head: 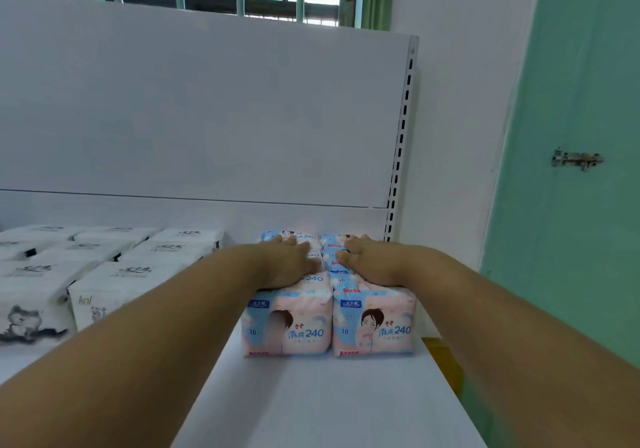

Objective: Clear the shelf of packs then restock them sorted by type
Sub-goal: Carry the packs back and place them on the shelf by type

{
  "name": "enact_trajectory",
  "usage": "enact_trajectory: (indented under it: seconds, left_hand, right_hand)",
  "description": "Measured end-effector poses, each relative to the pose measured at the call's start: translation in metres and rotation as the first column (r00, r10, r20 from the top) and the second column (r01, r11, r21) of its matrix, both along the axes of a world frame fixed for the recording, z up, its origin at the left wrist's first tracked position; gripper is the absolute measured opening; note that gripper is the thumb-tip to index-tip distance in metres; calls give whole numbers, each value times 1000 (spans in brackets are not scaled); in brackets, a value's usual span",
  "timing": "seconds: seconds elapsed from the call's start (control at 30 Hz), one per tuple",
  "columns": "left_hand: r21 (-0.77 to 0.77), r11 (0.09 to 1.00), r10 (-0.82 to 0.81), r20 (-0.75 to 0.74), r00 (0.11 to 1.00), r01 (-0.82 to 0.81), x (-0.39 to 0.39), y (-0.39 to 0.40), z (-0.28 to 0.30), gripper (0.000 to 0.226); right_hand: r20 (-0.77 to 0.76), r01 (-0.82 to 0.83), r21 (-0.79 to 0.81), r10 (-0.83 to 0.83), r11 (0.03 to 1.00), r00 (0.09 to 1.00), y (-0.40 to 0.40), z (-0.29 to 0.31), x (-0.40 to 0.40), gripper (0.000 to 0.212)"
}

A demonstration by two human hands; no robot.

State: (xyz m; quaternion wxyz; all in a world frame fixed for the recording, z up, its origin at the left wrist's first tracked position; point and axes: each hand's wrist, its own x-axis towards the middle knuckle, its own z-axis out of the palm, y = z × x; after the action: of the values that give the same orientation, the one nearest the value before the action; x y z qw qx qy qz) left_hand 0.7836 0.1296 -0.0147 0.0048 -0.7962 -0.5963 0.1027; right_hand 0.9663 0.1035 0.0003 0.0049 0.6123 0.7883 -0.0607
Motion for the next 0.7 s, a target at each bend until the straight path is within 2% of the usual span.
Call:
enact_trajectory:
  seconds: [0.1, 0.17, 0.2, 0.37, 0.53, 0.63, 0.7]
  left_hand:
    - [7, 1000, 22, 88, 996, -23, 2, 0, 2, 77]
    - [56, 998, 20, 132, 991, -28, 5, 6, 2, 60]
    - [67, 998, 3, 100, 995, -10, 6, 5, 2, 56]
    - [31, 999, -35, 27, 999, 34, 8, 10, -1, 64]
    - [32, 999, -34, 124, 992, 30, 8, -8, 7, 55]
    - [57, 998, -17, 196, 980, 6, 8, -37, 20, 54]
    - [74, 995, -81, 220, 972, 66, 3, -58, 28, 59]
  right_hand:
    - [-13, -1, -11, 0, 1000, 1000, 4, 0, 3, 61]
    - [10, 7, -5, -7, 1000, 1000, 9, 3, 4, 64]
    - [23, 7, 0, -7, 1000, 1000, 11, 4, 3, 64]
    - [24, -19, -4, 19, 1000, 1000, 14, -1, -6, 64]
    - [60, -29, -3, 29, 1000, 998, 7, 6, -5, 61]
    - [-5, -54, 54, 54, 997, 999, -5, 13, -4, 60]
    - [-66, -94, 75, 99, 993, 993, -17, 16, -2, 62]
